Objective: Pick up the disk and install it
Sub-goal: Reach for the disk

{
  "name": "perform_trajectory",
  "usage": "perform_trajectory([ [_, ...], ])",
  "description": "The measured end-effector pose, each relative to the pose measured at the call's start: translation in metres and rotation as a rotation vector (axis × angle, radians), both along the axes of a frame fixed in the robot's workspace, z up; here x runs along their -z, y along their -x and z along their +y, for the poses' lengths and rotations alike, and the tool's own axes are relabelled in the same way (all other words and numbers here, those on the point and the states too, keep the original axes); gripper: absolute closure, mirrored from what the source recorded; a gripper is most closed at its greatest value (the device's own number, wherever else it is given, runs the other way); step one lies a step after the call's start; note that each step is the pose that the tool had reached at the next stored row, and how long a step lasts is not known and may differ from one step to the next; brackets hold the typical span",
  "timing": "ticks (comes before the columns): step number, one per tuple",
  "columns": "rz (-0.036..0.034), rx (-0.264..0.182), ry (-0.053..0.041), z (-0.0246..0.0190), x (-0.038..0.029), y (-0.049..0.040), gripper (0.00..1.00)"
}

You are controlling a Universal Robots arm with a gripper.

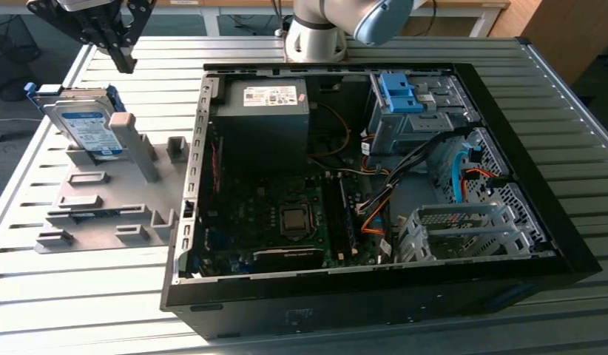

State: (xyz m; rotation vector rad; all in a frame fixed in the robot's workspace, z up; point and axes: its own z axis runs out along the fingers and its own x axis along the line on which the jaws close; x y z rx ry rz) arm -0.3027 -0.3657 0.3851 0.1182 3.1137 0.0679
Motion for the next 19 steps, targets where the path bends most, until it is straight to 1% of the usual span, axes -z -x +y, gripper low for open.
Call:
perform_trajectory([
  [11,-0.0001,0.000,0.0000,0.0003,0.0000,0.0086,0.89],
  [19,0.0000,0.000,0.0000,0.0003,0.0000,0.0089,0.89],
])
